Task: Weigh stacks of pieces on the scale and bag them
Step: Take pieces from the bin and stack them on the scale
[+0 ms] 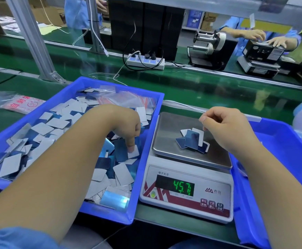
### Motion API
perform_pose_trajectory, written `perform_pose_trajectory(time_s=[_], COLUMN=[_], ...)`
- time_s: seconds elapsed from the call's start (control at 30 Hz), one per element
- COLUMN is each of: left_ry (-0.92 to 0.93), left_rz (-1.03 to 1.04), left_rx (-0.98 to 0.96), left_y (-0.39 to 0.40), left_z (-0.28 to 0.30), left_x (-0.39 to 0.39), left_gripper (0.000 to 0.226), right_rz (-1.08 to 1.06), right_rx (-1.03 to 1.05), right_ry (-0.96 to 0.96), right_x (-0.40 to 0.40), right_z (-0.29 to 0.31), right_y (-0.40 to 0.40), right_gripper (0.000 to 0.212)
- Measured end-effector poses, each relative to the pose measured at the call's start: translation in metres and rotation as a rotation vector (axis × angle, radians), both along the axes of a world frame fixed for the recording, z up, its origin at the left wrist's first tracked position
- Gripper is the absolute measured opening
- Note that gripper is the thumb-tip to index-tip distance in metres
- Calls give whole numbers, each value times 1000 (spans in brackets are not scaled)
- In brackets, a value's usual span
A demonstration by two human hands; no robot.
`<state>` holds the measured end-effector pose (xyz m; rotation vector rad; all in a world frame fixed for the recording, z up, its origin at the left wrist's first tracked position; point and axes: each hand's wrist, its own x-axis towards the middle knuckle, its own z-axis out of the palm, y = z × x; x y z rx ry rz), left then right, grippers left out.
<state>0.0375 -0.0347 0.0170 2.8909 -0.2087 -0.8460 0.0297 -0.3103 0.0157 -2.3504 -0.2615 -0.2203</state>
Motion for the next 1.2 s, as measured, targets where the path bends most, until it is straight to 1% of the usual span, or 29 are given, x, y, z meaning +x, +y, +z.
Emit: perform_pose_trajectory(time_s=[0.1, 0.17, 0.27, 0.33, 0.4, 0.43, 0.47, 0.53, 0.6, 0.7, 0.73, 0.83, 0.9, 0.93, 0.97, 1.1, 1.2], left_ry=[-48, -94, -216, -310, -407, -445, -466, -504, -551, -505, -479, -456, -450, -435, -408, -288, -196], left_rz=[70, 71, 123, 148, 171, 186, 205, 247, 317, 435, 471, 616, 715, 715, 670, 302, 151], left_rx=[-74, -105, -178, -230, -279, -295, -306, -376, -534, -871, -926, -953, -1040, -1076, -1094, -1104, -1100], left_y=[6, 9, 11, 9, 6, 4, 2, -1, -4, -10, -12, -16, -15, -15, -16, -47, -79], left_z=[5, 9, 15, 18, 19, 19, 18, 14, 11, 9, 8, 4, 5, 8, 11, 23, 22], left_x=[0, 0, 1, 3, 5, 5, 6, 7, 7, 7, 7, 9, 10, 9, 7, -7, -14], left_gripper=[32, 25, 21, 25, 12, 10, 14, 15, 17, 26, 26, 23, 21, 22, 23, 26, 27], right_rz=[0, 4, 6, 10, 9, 8, 7, 10, 13, 15, 15, 12, 8, 5, 0, -55, -122], right_rx=[0, 2, 12, 26, 37, 37, 35, 40, 46, 49, 48, 42, 44, 47, 49, 76, 76], right_ry=[-5, -8, -11, -11, -7, -7, -9, -11, -12, -9, -7, -12, -14, -15, -16, -41, -67], right_x=[0, 0, 0, 0, 0, 0, 0, 0, 0, -1, -1, -1, -1, -1, -1, 2, 5], right_z=[0, 0, 1, 1, 0, 0, 0, 0, 1, 1, 1, 2, 3, 3, 4, 6, 8], right_y=[0, -1, -1, -1, -1, -1, -1, -1, -2, -2, -1, -2, -2, -2, -3, -7, -11], right_gripper=[21, 21, 22, 22, 21, 21, 22, 22, 23, 23, 23, 23, 22, 22, 22, 21, 20])
